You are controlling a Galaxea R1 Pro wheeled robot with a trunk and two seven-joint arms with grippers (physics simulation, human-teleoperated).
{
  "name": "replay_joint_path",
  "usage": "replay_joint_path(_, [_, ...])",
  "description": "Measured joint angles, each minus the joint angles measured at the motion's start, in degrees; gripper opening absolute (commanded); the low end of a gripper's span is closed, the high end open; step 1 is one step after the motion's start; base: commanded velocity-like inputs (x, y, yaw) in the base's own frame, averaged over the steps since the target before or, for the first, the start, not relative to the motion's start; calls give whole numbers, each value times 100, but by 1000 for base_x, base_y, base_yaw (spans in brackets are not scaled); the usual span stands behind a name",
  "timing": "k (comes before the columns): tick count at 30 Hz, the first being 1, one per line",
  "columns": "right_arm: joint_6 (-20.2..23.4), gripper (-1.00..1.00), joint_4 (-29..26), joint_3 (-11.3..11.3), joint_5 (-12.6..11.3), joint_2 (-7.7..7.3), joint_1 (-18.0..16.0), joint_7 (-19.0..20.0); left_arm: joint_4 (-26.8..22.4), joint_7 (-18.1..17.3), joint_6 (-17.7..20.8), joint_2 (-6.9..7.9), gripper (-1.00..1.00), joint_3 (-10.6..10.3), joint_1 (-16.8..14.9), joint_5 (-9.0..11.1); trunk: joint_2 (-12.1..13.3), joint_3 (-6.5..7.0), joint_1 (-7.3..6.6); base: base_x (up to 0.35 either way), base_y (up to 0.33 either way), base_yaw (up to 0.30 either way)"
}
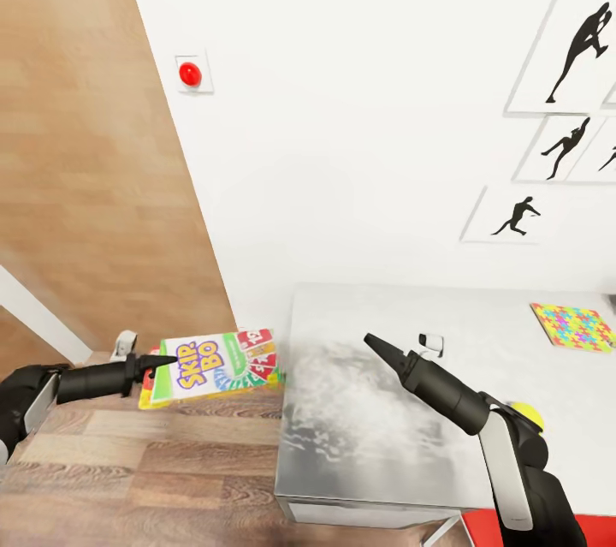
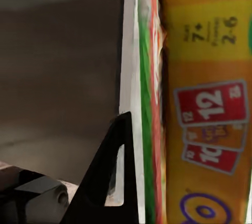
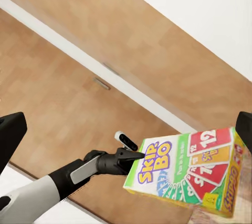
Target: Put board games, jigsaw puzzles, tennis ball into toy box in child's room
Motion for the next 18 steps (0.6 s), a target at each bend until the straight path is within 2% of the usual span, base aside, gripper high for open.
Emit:
replay_joint_path(4, [-114, 100, 0, -2, -5, 5, 2, 18, 0, -600, 93, 197, -100, -5, -63, -17, 0, 0, 0, 0, 0, 0])
replay_joint_path(7, [-339, 100, 0, -3, -5, 4, 39, 118, -1, -879, 132, 282, -100, -13, -85, -39, 0, 0, 0, 0, 0, 0])
replay_joint_path(10, [-471, 100, 0, -9, -2, 4, 72, 302, -6, -1036, 152, 349, -100, -16, -92, -40, 0, 6, 0, 0, 0, 0])
replay_joint_path(18, [-545, 100, 0, -6, 2, 4, 95, 504, -165, -1283, 161, 381, -100, -67, -95, -41, 0, 70, 0, 0, 0, 0])
